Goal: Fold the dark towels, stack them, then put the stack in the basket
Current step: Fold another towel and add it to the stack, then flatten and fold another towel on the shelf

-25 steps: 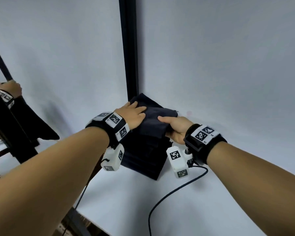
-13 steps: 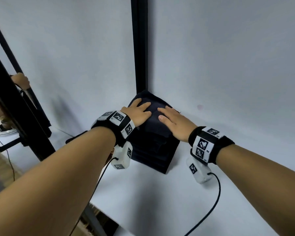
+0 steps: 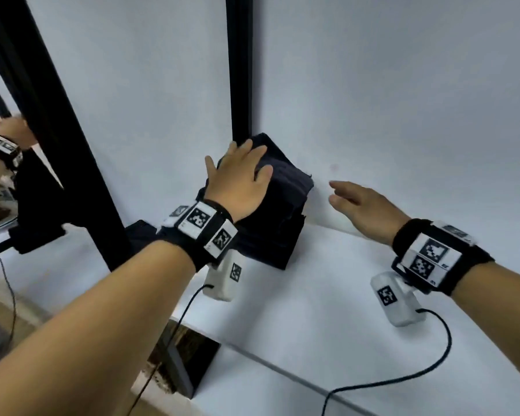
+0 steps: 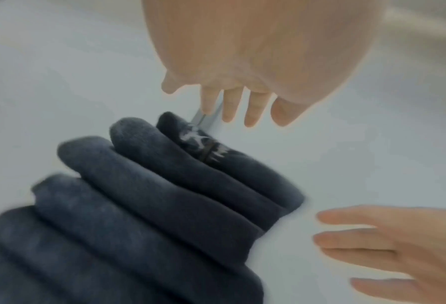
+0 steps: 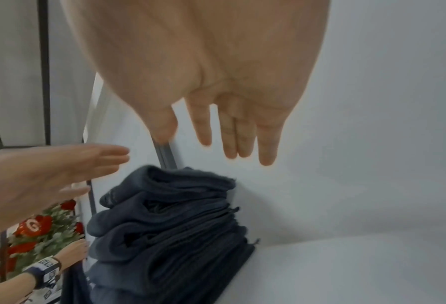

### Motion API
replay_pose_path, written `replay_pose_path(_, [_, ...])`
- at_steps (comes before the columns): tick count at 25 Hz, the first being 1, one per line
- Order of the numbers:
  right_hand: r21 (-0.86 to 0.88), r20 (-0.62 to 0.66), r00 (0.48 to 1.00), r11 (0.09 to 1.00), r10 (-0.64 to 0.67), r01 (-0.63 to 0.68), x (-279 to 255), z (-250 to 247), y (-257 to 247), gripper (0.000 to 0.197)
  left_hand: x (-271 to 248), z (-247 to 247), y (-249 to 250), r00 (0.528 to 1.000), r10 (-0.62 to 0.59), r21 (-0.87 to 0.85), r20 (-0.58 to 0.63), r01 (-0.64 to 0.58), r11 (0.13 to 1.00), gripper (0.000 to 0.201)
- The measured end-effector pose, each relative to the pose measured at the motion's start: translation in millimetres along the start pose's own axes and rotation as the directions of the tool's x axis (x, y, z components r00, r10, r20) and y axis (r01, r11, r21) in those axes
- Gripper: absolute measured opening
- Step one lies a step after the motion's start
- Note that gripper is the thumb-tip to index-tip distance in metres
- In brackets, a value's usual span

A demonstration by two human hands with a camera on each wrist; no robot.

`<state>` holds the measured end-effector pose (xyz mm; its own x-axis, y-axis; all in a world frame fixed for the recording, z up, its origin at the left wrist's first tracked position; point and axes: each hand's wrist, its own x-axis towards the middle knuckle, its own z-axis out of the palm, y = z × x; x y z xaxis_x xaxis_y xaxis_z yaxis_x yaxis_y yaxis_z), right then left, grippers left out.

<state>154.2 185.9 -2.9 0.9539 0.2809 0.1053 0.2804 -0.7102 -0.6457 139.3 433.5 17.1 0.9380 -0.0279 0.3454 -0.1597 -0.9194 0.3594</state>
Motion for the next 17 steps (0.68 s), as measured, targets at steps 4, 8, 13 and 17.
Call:
replay_pose_path(4, [-0.132, -0.023, 0.99, 0.981, 0.143, -0.144, -101.8, -23.7, 29.3, 0.041, -106.8, 37.2, 44.2, 0.943, 0.261, -0.236, 0.205, -0.212, 0.949, 0.046])
replay_pose_path(8, [-0.166, -0.083, 0.941, 0.927, 0.327, -0.336, -195.5, -32.1, 49.5, 0.037, -143.2, 78.5, 87.2, 0.831, 0.435, -0.338, 0.347, -0.322, 0.884, 0.048])
replay_pose_path(13, [-0.147, -0.222, 0.832, 0.826, 0.509, -0.545, -318.4, -69.6, 86.7, 0.034, -165.9, 96.6, 193.7, 0.653, 0.672, -0.479, 0.35, -0.492, 0.727, 0.048])
replay_pose_path(17, [-0.152, -0.374, 0.734, 0.743, 0.567, -0.652, -385.7, -117.2, 126.2, 0.026, -188.4, 115.6, 268.5, 0.54, 0.757, -0.502, 0.367, -0.57, 0.65, 0.047])
